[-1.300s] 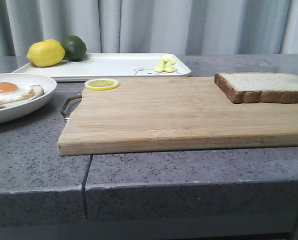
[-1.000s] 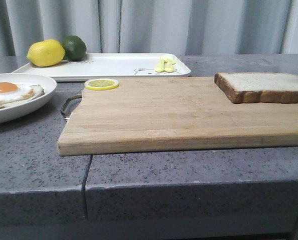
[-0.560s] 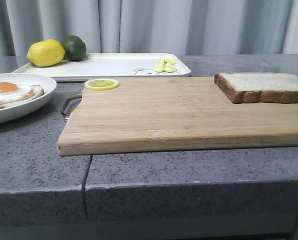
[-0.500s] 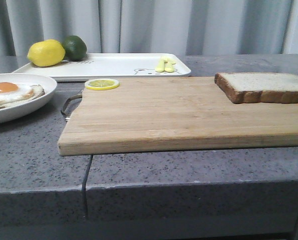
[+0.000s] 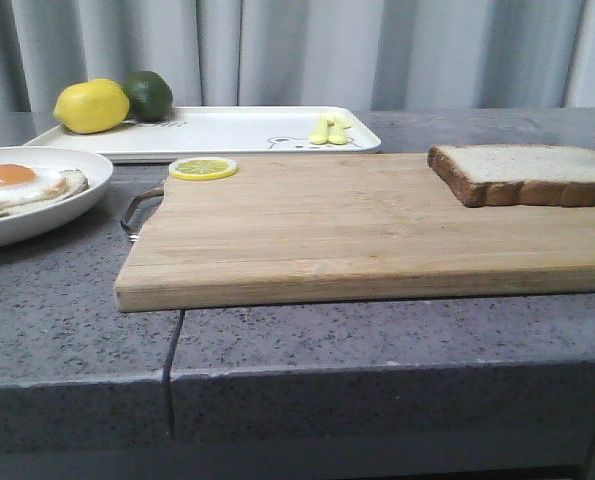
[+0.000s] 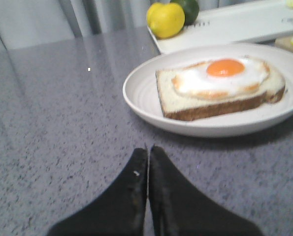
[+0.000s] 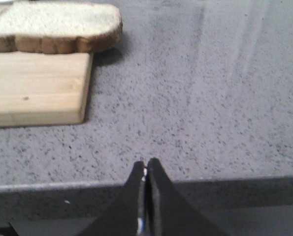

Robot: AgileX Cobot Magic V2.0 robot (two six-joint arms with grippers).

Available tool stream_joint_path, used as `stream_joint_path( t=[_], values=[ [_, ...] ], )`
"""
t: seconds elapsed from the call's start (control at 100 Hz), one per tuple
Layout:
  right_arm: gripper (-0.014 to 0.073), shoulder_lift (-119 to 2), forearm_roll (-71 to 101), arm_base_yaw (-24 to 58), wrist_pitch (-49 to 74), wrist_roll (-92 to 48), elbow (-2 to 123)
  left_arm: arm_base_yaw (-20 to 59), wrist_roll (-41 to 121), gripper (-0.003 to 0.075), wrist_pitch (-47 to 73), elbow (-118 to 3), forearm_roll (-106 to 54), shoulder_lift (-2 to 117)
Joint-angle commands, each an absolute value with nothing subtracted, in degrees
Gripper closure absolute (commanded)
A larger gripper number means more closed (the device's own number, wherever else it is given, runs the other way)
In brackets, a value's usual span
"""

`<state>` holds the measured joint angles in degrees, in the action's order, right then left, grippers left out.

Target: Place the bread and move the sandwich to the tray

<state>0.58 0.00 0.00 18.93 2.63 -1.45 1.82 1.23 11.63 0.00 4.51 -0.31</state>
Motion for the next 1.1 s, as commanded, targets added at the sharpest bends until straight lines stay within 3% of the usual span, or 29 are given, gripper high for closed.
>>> stream_joint_path(
  t=[0.0, 0.46, 0.66, 0.87, 1.09],
  values=[
    [0.0654, 1.72, 2.1, -0.48, 11.67, 2.46, -1.71, 1.78, 1.27, 0.074, 1.93, 0.85, 1.29, -2.01],
    [0.0654, 1.72, 3.67, -0.48, 3.47, 2.46, -1.71, 1.66, 1.27, 0.074, -2.51, 0.85, 2.41, -2.01],
    [0.0654, 1.72, 3.67, -0.48, -2.48, 2.46, -1.66, 1.66, 1.27, 0.074, -10.61, 0.85, 2.48, -2.01],
    [0.0654, 0.61, 3.61, -0.48, 0.7, 2.46, 0.47, 1.66, 0.54, 0.074, -14.52, -0.46, -2.0, -2.01],
    [0.0654, -6.14, 3.06, -0.48, 8.57, 2.46, 8.08, 1.66, 0.54, 0.074, -7.87, -7.77, -5.28, 1.2]
  ],
)
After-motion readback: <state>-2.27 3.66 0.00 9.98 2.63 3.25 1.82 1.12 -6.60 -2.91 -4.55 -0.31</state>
